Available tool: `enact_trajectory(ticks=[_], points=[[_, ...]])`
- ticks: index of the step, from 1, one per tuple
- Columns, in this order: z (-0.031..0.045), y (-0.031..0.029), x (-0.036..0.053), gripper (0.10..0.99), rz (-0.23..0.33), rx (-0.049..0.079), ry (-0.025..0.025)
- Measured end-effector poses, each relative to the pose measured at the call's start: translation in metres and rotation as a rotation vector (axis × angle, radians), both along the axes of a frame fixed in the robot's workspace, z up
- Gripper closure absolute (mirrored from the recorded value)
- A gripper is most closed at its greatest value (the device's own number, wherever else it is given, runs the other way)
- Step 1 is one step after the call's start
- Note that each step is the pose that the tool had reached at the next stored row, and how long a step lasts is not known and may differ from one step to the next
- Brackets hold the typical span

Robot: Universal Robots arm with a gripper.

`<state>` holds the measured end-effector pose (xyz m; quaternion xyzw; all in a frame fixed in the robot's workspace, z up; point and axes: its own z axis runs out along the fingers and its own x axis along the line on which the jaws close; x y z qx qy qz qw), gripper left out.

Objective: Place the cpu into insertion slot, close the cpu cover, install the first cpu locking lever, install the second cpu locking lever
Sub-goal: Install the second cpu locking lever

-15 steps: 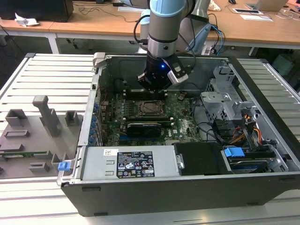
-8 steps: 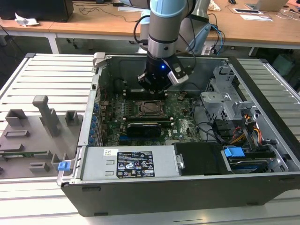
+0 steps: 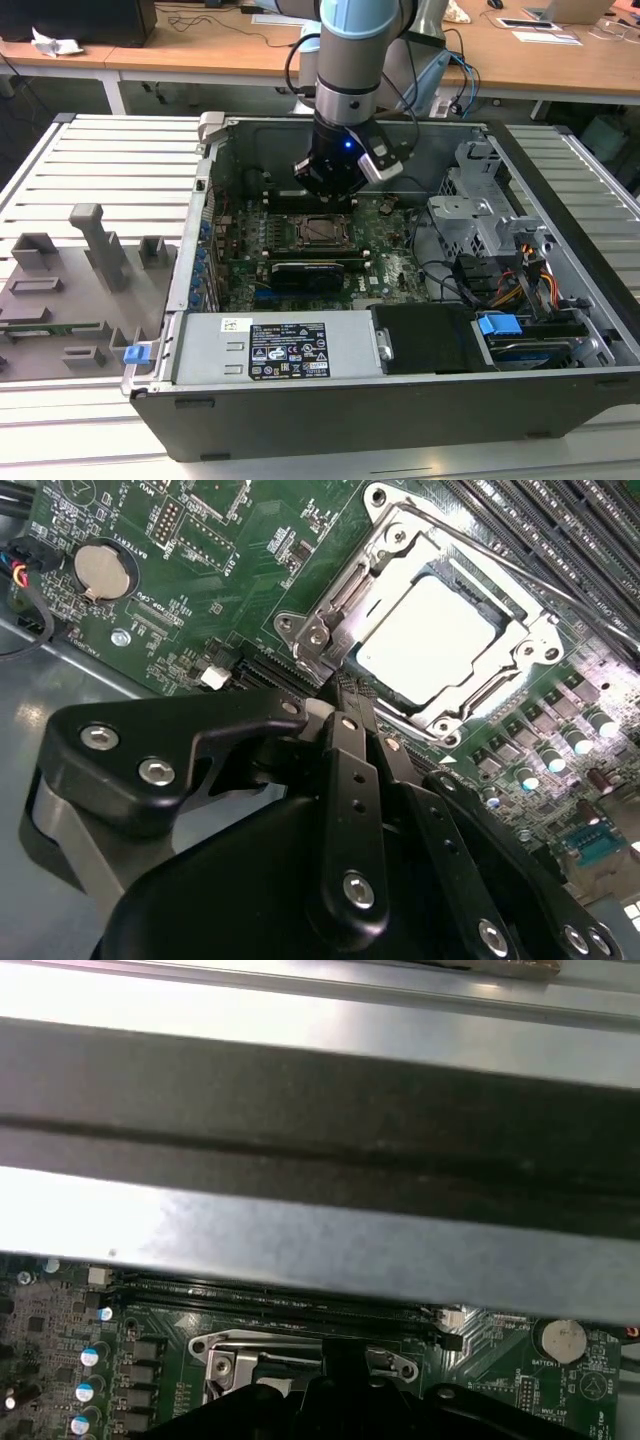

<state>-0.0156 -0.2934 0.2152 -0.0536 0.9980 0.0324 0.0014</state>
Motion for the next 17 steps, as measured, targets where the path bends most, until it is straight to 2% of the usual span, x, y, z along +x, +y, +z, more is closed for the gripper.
enact_trajectory(ticks=[5,11,12,14,17], points=[[0.0000,-0.0031,0.0000,0.980,0.000,0.000,0.0000],[0.0006,-0.0114,0.0000,0.980,0.000,0.000,0.0001],[0.0064,-0.0114,0.0000,0.980,0.000,0.000,0.0000],[0.0269,-0.0115,0.0000,0.980,0.000,0.000,0.0000],[0.0283,-0.0147,-0.0001,0.980,0.000,0.000,-0.0002]])
